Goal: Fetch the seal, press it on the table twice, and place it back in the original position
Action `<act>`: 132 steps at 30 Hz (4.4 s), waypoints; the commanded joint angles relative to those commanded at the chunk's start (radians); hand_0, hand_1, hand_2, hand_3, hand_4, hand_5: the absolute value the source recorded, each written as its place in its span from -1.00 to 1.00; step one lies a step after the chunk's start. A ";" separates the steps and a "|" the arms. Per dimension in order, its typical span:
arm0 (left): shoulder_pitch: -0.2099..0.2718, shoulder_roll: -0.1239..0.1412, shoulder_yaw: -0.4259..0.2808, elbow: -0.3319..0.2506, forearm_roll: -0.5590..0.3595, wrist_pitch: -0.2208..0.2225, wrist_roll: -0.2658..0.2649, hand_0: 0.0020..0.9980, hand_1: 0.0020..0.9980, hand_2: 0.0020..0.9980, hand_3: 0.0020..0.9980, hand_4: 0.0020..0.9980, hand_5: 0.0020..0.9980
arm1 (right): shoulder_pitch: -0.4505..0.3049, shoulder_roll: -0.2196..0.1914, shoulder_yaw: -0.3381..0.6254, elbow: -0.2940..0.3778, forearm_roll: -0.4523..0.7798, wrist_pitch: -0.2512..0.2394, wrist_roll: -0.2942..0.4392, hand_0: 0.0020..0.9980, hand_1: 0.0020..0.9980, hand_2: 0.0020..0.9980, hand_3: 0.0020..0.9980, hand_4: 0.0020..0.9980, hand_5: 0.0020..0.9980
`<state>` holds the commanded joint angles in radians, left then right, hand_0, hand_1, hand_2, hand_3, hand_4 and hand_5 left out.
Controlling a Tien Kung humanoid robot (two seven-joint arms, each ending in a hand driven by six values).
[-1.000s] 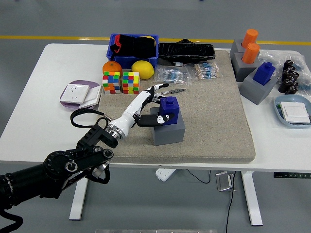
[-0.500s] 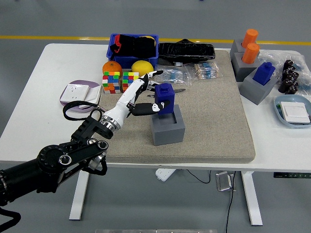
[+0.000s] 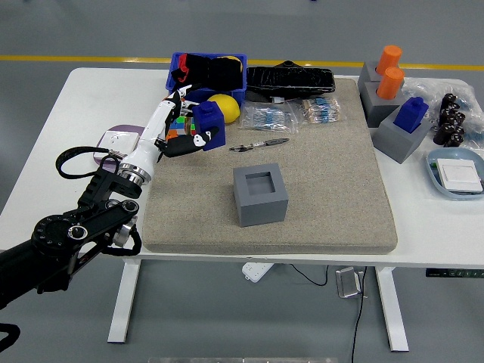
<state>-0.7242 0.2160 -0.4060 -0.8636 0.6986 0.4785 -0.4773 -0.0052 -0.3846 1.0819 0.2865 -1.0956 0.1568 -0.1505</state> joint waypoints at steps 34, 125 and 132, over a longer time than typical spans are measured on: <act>0.052 -0.039 0.114 0.118 -0.111 0.057 -0.112 0.67 -0.01 -0.15 0.73 0.35 -1.00 | -0.002 0.005 -0.002 0.001 0.002 0.000 0.000 0.66 0.52 0.51 0.39 0.50 -0.25; -0.015 -0.096 0.244 -0.067 -0.053 0.020 -0.063 0.75 0.61 0.47 0.73 0.56 -1.00 | 0.002 0.001 -0.018 0.001 0.006 0.001 0.000 0.66 0.53 0.51 0.39 0.50 -0.25; -0.016 -0.097 0.247 -0.062 -0.044 0.008 -0.067 0.84 0.89 0.81 0.85 0.89 -1.00 | 0.002 0.001 -0.016 0.001 0.005 0.002 0.000 0.67 0.52 0.51 0.39 0.50 -0.25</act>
<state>-0.7402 0.1195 -0.1593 -0.9254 0.6549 0.4870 -0.5443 -0.0028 -0.3832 1.0659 0.2878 -1.0903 0.1587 -0.1501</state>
